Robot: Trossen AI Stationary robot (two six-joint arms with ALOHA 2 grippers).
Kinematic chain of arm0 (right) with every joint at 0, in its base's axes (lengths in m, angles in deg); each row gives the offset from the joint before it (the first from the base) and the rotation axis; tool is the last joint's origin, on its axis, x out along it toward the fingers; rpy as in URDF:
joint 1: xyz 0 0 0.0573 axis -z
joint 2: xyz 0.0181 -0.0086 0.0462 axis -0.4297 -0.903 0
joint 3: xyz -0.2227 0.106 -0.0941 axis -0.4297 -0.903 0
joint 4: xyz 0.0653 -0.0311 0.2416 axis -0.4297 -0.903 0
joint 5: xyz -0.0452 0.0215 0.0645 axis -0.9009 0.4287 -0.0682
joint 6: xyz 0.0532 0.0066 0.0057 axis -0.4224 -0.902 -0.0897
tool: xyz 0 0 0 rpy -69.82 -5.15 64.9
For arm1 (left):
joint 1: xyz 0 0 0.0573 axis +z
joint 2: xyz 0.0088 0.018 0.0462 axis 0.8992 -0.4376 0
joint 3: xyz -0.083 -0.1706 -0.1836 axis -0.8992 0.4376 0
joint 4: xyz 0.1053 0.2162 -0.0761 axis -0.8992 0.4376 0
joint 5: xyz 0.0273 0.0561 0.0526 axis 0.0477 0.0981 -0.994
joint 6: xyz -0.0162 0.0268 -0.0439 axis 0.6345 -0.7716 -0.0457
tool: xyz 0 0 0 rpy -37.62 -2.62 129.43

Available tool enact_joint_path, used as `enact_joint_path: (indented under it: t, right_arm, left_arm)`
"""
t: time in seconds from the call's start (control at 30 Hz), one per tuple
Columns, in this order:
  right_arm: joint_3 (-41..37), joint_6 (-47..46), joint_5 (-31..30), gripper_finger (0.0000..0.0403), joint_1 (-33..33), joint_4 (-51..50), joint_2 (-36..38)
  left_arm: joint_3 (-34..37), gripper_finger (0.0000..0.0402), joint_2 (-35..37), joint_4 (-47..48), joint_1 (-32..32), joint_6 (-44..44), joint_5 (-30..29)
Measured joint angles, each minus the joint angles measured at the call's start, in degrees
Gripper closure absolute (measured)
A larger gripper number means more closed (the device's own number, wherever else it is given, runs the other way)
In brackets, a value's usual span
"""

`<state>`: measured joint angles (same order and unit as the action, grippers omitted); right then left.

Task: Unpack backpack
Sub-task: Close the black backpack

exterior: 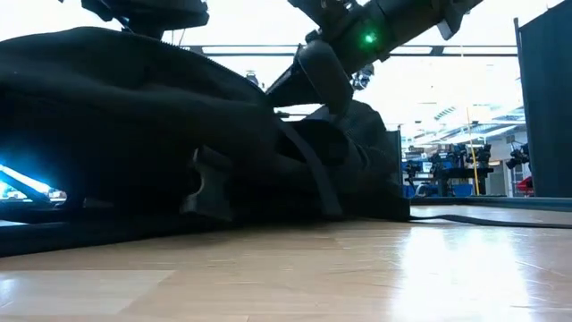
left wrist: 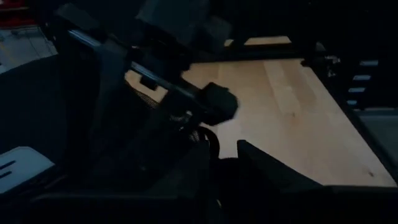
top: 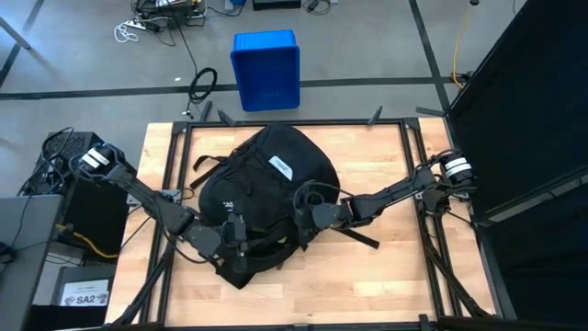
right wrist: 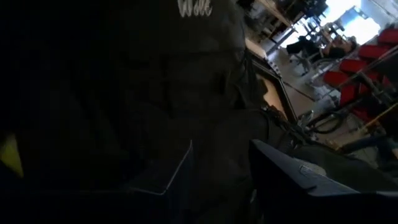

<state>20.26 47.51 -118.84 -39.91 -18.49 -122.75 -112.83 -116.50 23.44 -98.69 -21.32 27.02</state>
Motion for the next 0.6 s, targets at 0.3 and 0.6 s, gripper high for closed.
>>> enact_joint_path:
  t: [0.3,0.6]
  right_arm:
    - [0.0,-15.3,14.5,0.0286,-0.8,-19.5,8.8]
    - [0.0,-25.9,25.7,0.0282,-1.7,-19.5,5.9]
  left_arm:
    - [0.0,0.0341,-0.8,0.2,0.2,0.0,0.0]
    - [0.0,0.0341,-0.8,0.4,1.0,-0.1,0.0]
